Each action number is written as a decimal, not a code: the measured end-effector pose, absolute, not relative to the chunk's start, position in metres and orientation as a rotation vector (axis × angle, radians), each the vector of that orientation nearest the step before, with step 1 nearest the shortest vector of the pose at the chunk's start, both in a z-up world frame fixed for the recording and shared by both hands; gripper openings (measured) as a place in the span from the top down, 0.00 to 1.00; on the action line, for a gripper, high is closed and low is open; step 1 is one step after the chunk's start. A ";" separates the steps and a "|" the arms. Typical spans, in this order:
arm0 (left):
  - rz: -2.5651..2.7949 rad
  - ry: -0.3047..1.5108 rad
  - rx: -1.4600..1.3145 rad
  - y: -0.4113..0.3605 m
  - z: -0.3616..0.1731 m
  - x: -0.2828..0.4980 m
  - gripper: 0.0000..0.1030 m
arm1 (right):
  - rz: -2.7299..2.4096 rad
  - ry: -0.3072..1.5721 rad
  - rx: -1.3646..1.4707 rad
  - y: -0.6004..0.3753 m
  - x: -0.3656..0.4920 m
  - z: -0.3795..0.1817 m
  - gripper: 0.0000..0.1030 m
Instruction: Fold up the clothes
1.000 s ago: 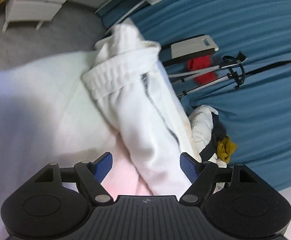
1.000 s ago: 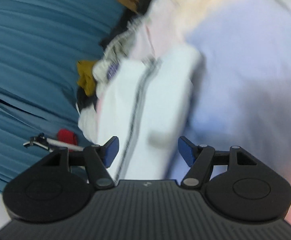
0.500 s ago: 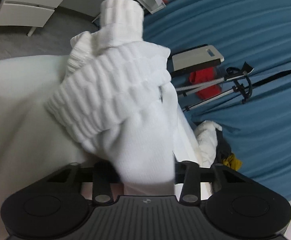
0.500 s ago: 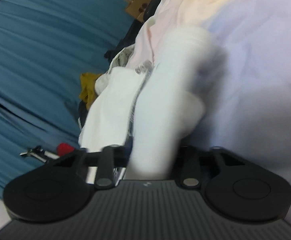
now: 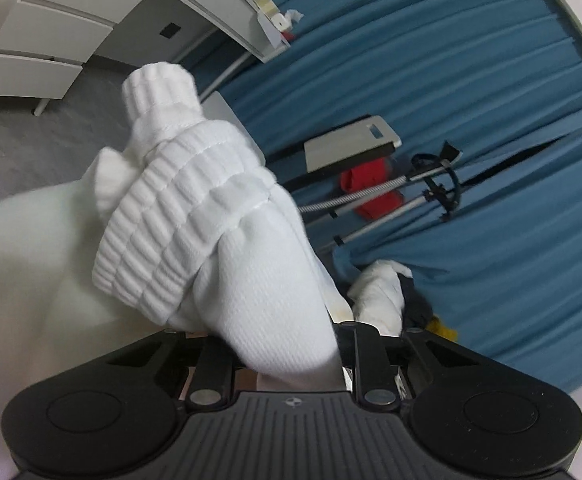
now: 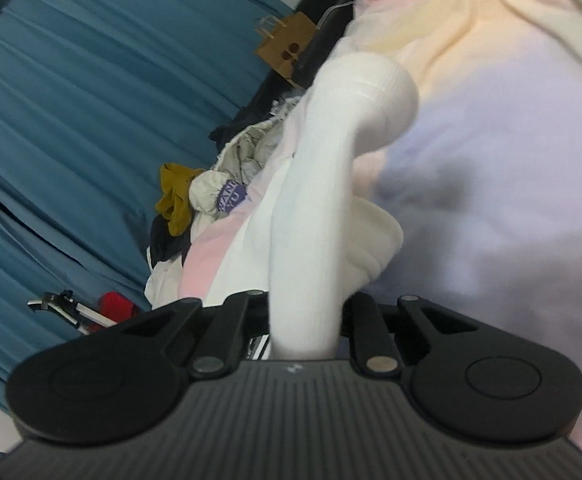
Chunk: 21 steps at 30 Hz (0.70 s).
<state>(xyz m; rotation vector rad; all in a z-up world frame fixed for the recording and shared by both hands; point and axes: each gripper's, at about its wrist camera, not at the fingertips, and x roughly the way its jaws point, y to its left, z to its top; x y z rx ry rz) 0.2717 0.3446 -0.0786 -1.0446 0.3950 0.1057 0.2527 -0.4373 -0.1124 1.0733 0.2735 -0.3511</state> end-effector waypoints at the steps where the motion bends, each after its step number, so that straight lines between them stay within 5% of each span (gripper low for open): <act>1: 0.098 0.400 -1.047 0.348 -0.075 0.259 0.78 | -0.353 0.289 1.075 -0.438 0.248 -0.110 0.85; 12: 0.237 0.598 -0.928 0.364 -0.070 0.176 0.74 | -0.352 0.454 1.140 -0.437 0.185 -0.112 0.85; 21: 0.339 0.723 -0.743 0.334 -0.054 0.144 0.47 | -0.344 0.409 1.193 -0.442 0.174 -0.122 0.86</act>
